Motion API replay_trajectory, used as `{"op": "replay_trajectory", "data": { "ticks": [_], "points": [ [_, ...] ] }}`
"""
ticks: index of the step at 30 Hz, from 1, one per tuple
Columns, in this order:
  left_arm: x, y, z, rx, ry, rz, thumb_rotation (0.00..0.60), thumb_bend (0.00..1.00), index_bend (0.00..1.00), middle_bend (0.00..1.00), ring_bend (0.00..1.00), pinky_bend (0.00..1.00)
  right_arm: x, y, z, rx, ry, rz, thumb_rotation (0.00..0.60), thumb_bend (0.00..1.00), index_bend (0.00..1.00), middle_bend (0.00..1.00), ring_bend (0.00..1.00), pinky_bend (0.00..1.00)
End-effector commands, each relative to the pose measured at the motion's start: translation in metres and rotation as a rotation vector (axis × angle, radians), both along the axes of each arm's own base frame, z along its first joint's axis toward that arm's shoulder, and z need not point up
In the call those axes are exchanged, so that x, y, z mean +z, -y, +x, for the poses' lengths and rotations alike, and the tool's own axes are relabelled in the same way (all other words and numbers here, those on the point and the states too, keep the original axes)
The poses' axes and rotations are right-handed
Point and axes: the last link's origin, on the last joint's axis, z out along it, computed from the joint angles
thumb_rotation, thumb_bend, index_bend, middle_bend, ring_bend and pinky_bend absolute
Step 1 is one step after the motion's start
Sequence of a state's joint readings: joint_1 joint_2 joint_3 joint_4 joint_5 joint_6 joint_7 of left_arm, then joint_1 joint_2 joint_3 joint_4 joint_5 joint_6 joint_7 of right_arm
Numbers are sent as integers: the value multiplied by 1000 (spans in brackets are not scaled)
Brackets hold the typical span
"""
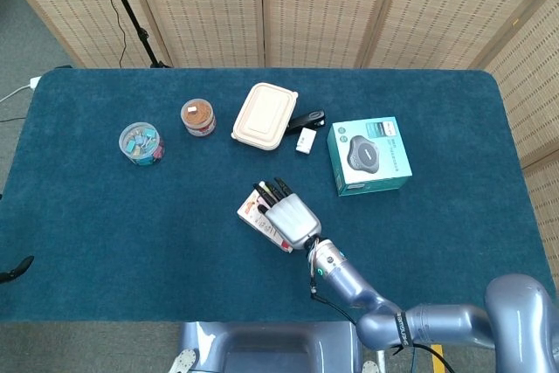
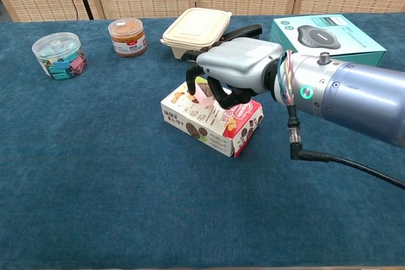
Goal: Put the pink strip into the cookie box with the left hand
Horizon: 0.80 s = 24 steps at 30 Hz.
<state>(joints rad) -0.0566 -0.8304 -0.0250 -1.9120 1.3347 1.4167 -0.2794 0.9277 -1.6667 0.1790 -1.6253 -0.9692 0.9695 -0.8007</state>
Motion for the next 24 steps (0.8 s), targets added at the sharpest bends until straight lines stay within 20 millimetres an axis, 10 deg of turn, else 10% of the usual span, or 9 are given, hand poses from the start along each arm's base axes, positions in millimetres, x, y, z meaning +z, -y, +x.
{"op": "replay_trajectory", "data": {
  "ticks": [1, 24],
  "points": [
    [0, 0, 0, 0, 1, 0, 600, 206, 0, 0, 0, 0, -1, 0, 0, 0, -3, -3, 600, 1000, 300, 0, 0, 0],
    [-2, 0, 1, 4, -3, -11, 600, 206, 0, 0, 0, 0, -6, -3, -8, 9, -30, -12, 600, 1000, 323, 0, 0, 0]
  ]
}}
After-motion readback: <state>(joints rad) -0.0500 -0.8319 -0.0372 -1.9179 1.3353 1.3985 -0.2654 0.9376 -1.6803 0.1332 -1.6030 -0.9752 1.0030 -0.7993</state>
